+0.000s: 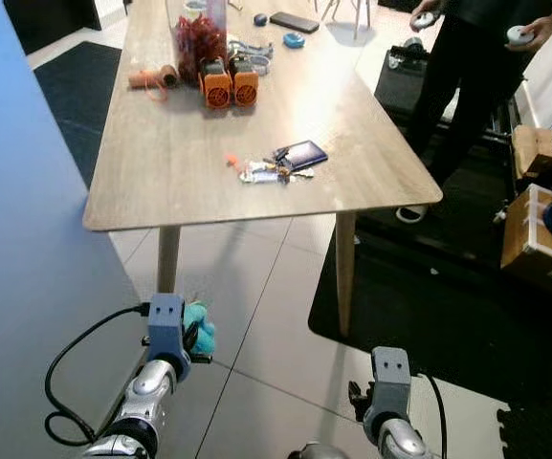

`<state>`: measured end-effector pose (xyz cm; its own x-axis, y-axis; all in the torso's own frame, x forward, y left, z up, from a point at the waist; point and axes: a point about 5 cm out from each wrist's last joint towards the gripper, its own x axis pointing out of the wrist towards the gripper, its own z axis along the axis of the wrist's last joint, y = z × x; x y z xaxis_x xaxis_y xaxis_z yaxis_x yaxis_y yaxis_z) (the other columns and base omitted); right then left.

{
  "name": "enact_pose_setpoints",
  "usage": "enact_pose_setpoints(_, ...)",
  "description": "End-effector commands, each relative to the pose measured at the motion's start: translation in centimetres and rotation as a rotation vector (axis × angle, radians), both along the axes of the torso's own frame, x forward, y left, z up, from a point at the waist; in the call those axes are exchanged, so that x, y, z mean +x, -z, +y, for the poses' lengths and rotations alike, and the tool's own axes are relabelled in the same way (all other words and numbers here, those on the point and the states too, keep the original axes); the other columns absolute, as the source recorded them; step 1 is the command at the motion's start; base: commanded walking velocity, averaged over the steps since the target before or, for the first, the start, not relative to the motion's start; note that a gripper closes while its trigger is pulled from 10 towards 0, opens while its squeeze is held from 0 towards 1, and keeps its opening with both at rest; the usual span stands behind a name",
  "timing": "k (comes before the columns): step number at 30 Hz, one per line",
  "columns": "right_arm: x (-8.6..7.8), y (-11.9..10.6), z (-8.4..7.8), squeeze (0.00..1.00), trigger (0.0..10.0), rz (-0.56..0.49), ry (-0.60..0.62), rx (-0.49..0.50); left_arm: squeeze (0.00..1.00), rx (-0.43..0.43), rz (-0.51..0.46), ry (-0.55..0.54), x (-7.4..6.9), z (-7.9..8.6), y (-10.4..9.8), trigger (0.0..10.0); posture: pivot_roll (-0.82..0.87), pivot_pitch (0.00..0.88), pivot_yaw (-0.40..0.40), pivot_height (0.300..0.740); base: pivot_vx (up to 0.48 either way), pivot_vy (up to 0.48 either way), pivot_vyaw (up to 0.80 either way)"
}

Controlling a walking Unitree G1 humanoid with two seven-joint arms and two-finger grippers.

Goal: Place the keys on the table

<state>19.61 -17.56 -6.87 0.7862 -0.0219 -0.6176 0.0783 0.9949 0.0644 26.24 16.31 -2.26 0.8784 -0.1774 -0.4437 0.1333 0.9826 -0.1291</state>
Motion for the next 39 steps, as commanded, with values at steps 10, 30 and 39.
enact_pose_setpoints(10,-0.3,0.2,0.1,0.00,10.0,0.016,-0.015,-0.001,0.00,0.005,0.010,-0.006,-0.5,0.1,0.4,10.0,0.06,0.087,-0.032,0.740,0.360,0.000,0.00)
enact_pose_setpoints(30,-0.6,0.5,0.4,0.00,10.0,0.036,-0.041,-0.001,0.00,0.008,0.011,-0.015,-0.9,0.5,0.6,10.0,0.06,0.095,-0.034,0.740,0.017,-0.078,0.00)
enact_pose_setpoints(39,-1.6,1.0,0.0,0.00,10.0,0.078,-0.045,-0.015,0.00,0.022,0.026,0.004,-1.3,0.5,0.9,10.0,0.06,0.097,-0.038,0.740,0.000,-0.475,0.00)
